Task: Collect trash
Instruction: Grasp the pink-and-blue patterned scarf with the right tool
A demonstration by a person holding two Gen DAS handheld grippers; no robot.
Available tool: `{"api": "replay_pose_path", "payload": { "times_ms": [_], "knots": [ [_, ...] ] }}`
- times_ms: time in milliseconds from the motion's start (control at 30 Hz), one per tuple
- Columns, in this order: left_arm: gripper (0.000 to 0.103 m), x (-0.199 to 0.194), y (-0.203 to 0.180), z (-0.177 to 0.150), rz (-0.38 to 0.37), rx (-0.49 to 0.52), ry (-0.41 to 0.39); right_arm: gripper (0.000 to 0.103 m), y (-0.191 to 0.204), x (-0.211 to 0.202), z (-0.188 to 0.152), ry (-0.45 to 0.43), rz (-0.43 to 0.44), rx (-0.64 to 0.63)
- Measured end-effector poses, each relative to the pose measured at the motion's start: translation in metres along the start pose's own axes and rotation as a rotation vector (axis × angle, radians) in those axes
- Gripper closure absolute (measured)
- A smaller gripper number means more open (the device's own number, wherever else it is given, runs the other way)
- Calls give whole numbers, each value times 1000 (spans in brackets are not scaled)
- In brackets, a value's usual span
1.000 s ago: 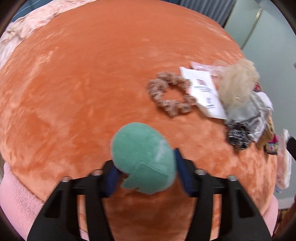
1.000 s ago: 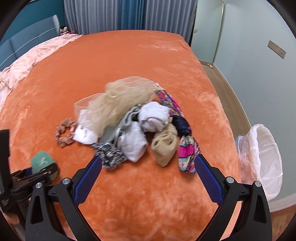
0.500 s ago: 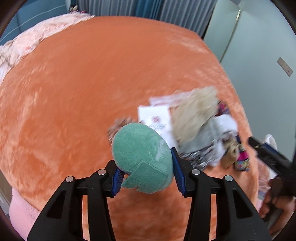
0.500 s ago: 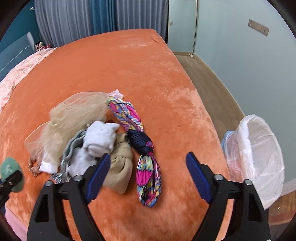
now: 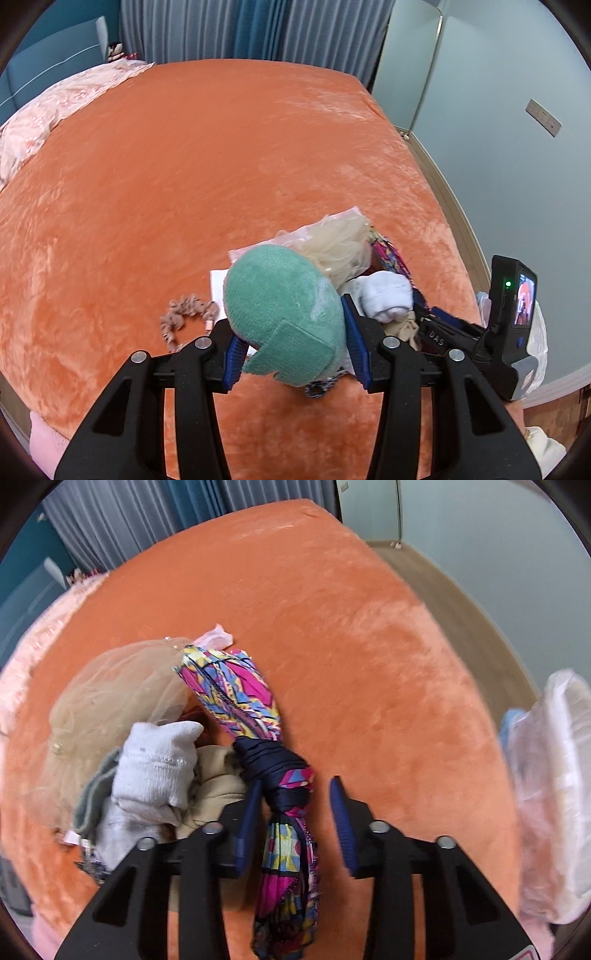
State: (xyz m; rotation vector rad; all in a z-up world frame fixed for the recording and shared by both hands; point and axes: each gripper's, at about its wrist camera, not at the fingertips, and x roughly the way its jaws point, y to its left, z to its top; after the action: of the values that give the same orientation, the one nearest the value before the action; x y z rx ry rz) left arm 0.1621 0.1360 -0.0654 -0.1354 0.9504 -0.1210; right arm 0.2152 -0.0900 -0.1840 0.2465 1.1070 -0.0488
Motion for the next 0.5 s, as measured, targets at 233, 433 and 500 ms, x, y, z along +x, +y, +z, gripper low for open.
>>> {"api": "replay_pose_path", "payload": {
  "times_ms": [233, 433, 500],
  "knots": [
    [58, -10, -35, 5, -13, 58, -20, 81, -4, -39, 2, -85, 30, 2],
    [58, -33, -80, 7, -51, 127, -64, 81, -29, -110, 6, -213, 56, 50],
    [58, -43, -102, 7, -74, 159, -83, 81, -40, -136, 5, -257, 48, 65]
  ]
}}
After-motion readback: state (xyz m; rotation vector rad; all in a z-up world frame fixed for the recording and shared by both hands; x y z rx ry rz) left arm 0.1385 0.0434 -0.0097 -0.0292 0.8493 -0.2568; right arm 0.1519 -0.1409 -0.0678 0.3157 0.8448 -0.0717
